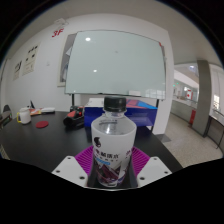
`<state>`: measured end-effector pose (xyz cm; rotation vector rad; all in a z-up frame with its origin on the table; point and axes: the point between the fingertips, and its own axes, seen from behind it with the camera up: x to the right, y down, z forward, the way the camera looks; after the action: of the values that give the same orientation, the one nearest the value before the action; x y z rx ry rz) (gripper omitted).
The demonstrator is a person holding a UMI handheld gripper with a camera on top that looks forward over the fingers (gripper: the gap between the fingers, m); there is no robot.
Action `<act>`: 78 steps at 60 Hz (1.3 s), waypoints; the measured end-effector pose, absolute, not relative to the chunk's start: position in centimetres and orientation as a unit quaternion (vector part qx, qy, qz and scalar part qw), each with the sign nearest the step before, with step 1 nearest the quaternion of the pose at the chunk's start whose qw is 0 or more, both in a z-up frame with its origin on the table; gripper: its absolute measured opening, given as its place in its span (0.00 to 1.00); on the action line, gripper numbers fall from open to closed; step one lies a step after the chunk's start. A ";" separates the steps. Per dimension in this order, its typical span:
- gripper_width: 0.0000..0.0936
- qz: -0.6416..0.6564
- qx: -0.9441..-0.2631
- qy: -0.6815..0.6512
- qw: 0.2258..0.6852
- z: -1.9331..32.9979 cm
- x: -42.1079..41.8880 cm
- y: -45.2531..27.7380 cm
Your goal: Pour water
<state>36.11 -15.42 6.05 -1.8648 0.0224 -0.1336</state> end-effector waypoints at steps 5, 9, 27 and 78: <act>0.45 -0.061 -0.798 0.015 0.600 6.2 36.4 -15.5; 0.43 -0.056 -0.799 0.020 0.599 6.1 36.4 -15.3; 0.43 -0.113 -0.794 0.022 0.596 8.9 36.8 -14.9; 0.43 -0.632 -0.325 -0.587 0.390 26.4 -5.8 10.0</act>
<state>-5.84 10.00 26.40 -0.8253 -1.4910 -1.6054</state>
